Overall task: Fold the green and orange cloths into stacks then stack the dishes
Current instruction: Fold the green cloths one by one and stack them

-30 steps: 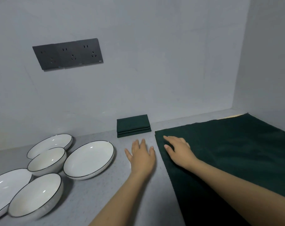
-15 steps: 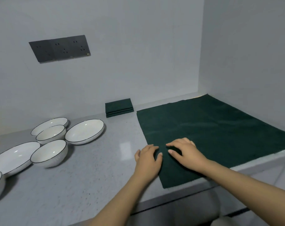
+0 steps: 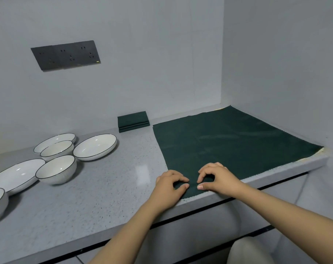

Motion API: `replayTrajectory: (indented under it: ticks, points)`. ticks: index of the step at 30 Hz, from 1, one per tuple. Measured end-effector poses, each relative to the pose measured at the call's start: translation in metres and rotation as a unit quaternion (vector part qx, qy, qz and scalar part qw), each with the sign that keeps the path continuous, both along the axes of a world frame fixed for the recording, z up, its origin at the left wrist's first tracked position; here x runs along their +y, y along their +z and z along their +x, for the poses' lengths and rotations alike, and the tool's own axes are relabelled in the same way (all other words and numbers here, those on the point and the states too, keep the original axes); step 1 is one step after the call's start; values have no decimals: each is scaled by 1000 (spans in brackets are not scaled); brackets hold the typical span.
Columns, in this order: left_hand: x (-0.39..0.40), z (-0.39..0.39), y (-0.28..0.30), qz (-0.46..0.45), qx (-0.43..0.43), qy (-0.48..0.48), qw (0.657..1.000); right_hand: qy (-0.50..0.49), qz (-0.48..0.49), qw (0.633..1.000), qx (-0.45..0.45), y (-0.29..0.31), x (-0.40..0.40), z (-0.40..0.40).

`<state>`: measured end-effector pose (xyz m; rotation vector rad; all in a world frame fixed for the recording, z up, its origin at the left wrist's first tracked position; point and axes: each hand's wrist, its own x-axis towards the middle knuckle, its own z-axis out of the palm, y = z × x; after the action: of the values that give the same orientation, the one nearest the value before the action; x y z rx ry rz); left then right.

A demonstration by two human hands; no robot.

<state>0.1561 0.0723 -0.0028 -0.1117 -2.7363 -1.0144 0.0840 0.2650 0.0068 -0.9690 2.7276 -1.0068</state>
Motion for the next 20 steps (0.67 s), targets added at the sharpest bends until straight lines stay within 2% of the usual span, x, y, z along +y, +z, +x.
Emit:
replayTrajectory:
  ticks: [7,11,16,20]
  points:
    - [0,2,9,28,-50,-20,998,-31,-3,1000,-6,2,-6,-4]
    - [1,-2,12,25,-53,0,998,-49,-35,997,-40,9,-8,-9]
    - [4,-13,13,93,-43,46,994,-33,-68,996,-55,19,-7,-12]
    - [-5,-19,17,89,-65,51,993,-6,-58,997,-56,27,10,-11]
